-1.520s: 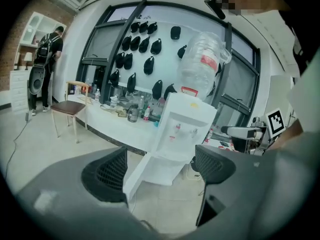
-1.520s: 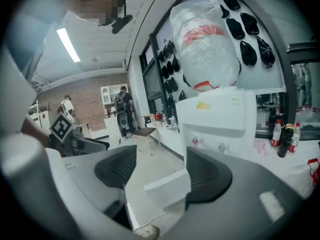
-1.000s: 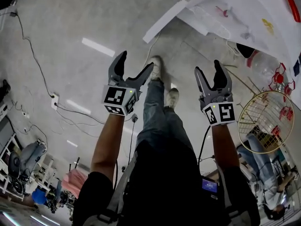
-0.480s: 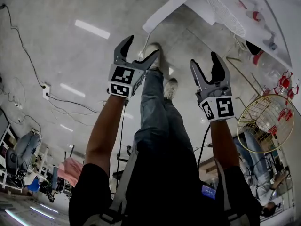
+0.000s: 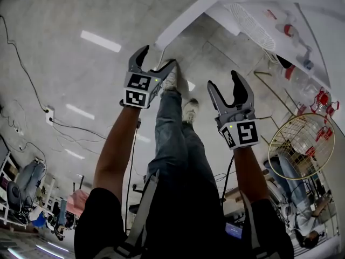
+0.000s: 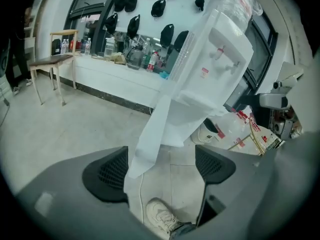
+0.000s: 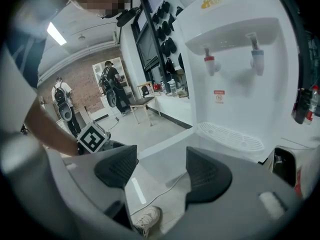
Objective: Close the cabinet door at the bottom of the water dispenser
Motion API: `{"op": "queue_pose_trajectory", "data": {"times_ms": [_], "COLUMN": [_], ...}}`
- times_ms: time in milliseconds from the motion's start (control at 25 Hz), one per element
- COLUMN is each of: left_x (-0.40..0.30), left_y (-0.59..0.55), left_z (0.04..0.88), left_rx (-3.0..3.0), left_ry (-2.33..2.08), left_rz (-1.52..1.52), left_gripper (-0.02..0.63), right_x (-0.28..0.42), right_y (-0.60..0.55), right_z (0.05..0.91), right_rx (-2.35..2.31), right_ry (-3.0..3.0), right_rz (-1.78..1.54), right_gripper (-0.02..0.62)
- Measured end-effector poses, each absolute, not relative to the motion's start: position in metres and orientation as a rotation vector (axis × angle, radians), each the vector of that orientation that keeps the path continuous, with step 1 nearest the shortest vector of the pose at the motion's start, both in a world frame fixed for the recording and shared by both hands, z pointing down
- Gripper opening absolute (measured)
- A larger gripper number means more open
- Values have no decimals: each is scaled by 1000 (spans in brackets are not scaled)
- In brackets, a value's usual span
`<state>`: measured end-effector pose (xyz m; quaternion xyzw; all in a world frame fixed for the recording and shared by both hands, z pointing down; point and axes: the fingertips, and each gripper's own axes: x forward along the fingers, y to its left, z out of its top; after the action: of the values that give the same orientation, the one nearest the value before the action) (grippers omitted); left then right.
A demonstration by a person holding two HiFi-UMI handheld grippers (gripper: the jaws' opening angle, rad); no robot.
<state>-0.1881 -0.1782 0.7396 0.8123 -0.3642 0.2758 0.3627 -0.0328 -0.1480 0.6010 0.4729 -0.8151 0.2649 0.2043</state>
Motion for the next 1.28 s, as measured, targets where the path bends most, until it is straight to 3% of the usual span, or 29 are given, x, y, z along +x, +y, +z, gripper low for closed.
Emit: {"op": "queue_pose_trajectory", "data": {"times_ms": [720,1280], "left_x": [-166,-109], "left_y": [-166,-121], "left_z": [769,766], "left_rx": [2045,2003], "left_ry": [-819,-707], "left_rz": [825,940], "left_gripper": [428,428], "right_x": [-22,55], "right_y": [-130,-102], "right_z": [601,584], "right_rx": [1409,1672], "right_ry": [-2237,-2160], "right_rz": [805,870], "right_gripper": [301,287]}}
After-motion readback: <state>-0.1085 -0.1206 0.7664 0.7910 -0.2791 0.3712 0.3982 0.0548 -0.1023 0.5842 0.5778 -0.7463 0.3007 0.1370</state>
